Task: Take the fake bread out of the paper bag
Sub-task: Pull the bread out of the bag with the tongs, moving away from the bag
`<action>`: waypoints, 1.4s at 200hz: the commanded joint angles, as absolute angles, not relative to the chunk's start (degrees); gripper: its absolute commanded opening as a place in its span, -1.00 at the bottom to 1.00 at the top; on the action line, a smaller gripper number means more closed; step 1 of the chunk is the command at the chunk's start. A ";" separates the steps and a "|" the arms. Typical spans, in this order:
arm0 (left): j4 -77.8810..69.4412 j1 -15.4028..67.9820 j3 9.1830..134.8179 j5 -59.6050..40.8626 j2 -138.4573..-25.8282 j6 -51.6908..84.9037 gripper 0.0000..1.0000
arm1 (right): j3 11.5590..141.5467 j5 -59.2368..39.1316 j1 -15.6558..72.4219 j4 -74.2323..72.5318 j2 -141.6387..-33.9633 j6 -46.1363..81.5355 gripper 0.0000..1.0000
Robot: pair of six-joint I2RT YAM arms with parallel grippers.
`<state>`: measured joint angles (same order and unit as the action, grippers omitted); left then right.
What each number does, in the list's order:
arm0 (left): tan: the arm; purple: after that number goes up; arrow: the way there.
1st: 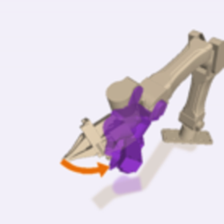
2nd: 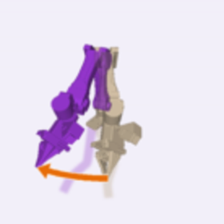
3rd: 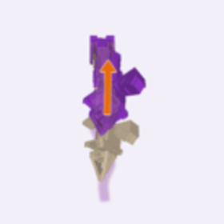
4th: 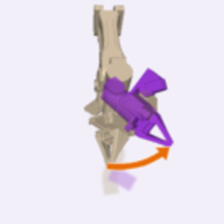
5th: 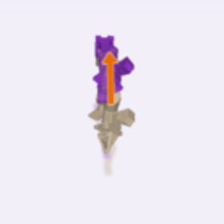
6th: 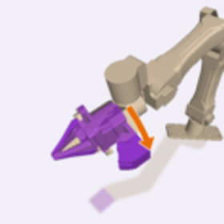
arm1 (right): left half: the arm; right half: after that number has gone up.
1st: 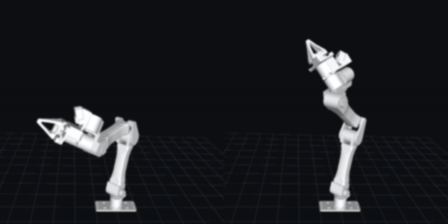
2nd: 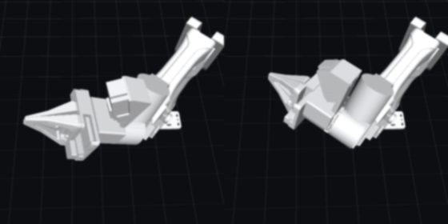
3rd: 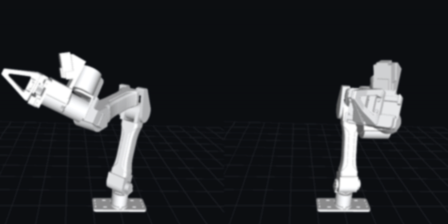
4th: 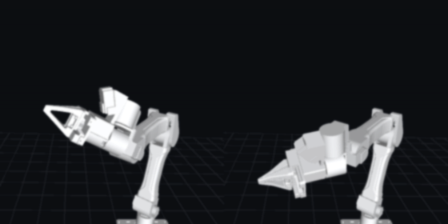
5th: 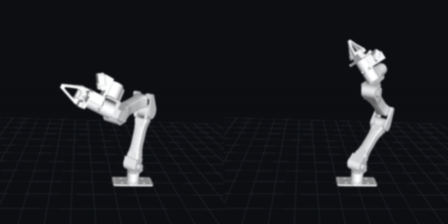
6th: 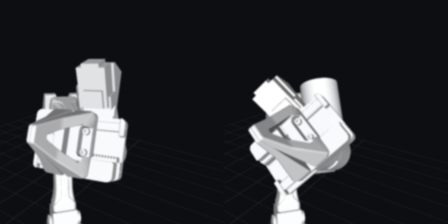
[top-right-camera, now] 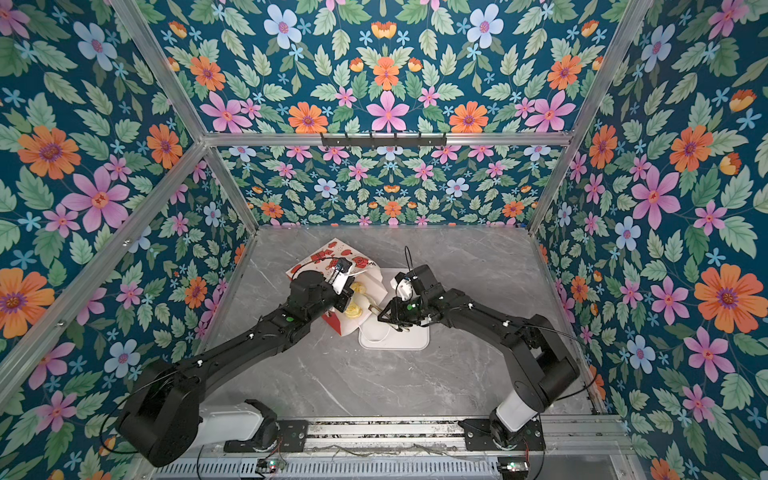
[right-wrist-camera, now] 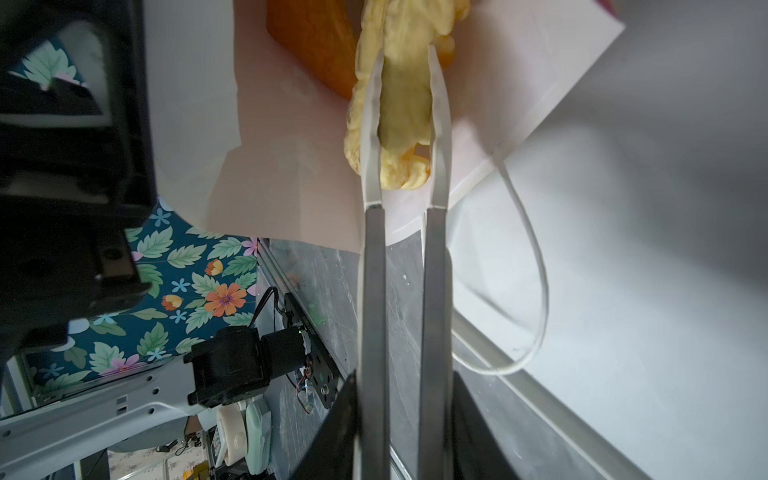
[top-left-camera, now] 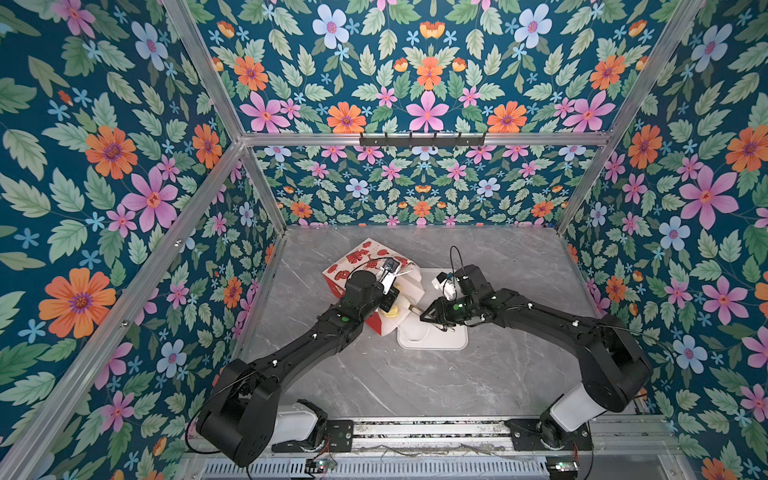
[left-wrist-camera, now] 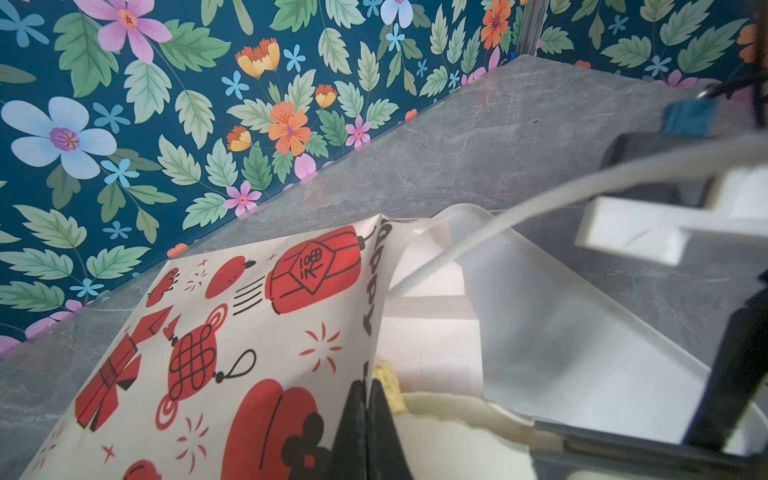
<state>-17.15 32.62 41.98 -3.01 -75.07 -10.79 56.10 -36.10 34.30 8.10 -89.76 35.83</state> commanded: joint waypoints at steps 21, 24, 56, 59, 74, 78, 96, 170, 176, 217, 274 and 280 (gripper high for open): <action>-19.80 32.61 42.37 -0.98 -75.56 -9.22 -1.00 | 54.08 -32.97 34.10 15.90 -81.05 31.20 -0.39; -19.92 32.61 42.32 -0.85 -75.62 -9.08 -1.00 | 53.94 -32.48 33.99 16.83 -80.22 30.82 -0.39; -20.30 32.61 42.61 0.98 -76.40 -8.33 -1.00 | 53.58 -27.95 31.89 29.46 -70.14 26.98 -0.42; -20.38 32.61 42.62 1.19 -76.47 -8.35 -1.00 | 53.86 -27.31 31.73 31.00 -69.23 26.38 -0.42; -20.80 32.61 42.30 1.67 -76.61 -8.20 -1.00 | 56.37 -20.66 31.38 39.86 -65.96 24.08 -0.42; -20.98 32.56 42.15 1.78 -76.60 -8.10 -1.00 | 57.12 -18.76 31.39 41.93 -65.39 23.47 -0.42; -21.99 32.65 41.45 2.07 -76.33 -7.83 -1.00 | 60.93 -9.89 31.38 49.13 -64.77 21.29 -0.46; -22.88 32.52 38.52 4.13 -73.19 -7.44 -1.00 | 72.86 22.82 35.29 53.95 -79.00 8.18 -0.63; -22.48 32.52 38.63 4.47 -72.73 -7.26 -1.00 | 73.41 26.31 36.48 53.20 -80.73 6.78 -0.64; -21.88 32.52 38.54 4.73 -70.98 -6.20 -1.00 | 73.21 39.70 41.21 44.89 -88.13 -2.07 -0.67; -23.07 32.43 37.10 5.84 -69.92 -5.89 -1.00 | 69.60 45.54 42.73 29.90 -93.83 -9.55 -0.67; -23.19 32.43 37.01 5.81 -69.83 -5.96 -1.00 | 69.35 45.07 42.72 28.89 -94.45 -9.56 -0.67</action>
